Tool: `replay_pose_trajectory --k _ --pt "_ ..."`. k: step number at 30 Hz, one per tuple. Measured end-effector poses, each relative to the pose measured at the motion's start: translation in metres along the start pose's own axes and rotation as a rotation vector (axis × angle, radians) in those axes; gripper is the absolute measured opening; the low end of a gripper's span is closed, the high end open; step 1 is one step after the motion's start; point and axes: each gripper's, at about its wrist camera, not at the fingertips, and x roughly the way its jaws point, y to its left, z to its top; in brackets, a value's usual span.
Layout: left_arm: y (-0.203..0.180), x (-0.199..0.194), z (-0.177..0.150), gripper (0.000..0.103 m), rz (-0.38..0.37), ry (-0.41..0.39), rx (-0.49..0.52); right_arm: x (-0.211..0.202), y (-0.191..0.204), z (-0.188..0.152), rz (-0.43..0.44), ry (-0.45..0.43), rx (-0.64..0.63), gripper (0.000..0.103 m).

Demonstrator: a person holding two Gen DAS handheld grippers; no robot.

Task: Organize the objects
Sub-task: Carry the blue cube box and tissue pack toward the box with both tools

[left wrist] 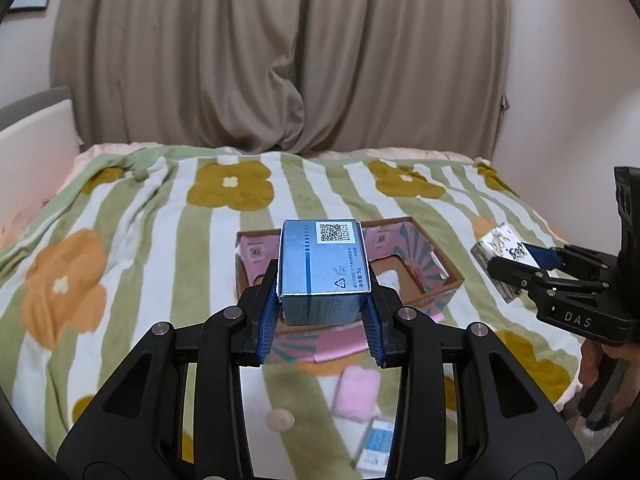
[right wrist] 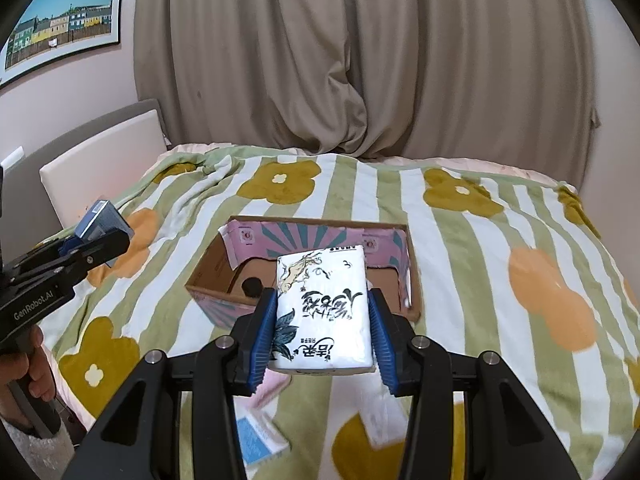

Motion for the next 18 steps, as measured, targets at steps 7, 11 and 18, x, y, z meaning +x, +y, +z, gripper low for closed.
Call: replay_pose_trajectory --k 7,11,18 --pt "0.008 0.071 0.026 0.033 -0.036 0.112 0.026 0.055 -0.009 0.042 0.027 0.066 -0.023 0.041" --pt "0.009 0.115 0.030 0.033 -0.019 0.186 0.047 0.095 -0.016 0.056 0.057 0.145 -0.023 0.041" --pt "0.011 0.183 0.024 0.033 -0.028 0.311 0.059 0.154 -0.026 0.060 0.061 0.257 0.005 0.041"
